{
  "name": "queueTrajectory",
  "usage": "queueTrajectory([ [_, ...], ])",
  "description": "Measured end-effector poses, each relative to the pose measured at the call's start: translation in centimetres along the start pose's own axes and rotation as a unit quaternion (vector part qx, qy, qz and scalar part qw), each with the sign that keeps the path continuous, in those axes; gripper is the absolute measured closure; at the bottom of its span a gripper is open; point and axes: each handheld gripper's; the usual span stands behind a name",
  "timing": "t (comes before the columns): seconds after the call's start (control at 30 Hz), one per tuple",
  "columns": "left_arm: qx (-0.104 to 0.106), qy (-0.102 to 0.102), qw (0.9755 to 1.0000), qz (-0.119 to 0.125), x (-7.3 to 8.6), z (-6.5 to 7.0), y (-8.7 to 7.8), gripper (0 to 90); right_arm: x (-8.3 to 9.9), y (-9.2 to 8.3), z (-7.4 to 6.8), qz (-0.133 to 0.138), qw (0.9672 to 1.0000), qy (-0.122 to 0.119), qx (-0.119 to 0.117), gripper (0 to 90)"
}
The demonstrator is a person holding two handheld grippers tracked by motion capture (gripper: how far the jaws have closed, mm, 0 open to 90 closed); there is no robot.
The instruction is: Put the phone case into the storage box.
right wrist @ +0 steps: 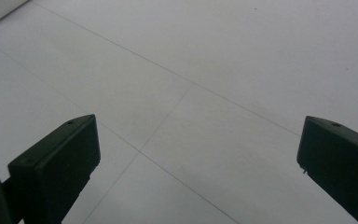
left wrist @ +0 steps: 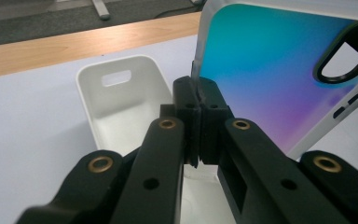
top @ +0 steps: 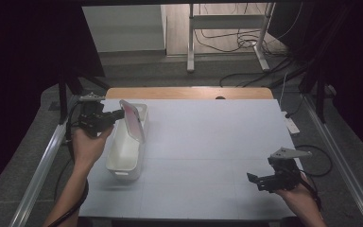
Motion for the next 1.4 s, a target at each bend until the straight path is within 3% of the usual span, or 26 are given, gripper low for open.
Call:
queueTrajectory([
  [0.73,-0.033,-0.015,0.9993,0.002,-1.0,-1.9,0.7,88.3,2.5,-2.7,0.6,0.01,0.9988,0.036,0.032,0.0],
  [1.07,-0.051,-0.028,0.9983,0.0,-1.5,-2.4,1.7,88.3,2.6,-2.9,0.3,0.017,0.9986,0.027,0.042,0.0],
  [1.4,-0.068,-0.04,0.9969,-0.005,-1.6,-3.2,3.8,88.3,2.7,-3.1,0.3,0.025,0.9984,0.029,0.041,0.0],
])
Point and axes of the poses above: each handheld gripper's, and its own axes: y roughly forward along the jaws, x roughly out of its underside, z roughly to its right, and after that the axes turned 7 degrees about -x, right-handed
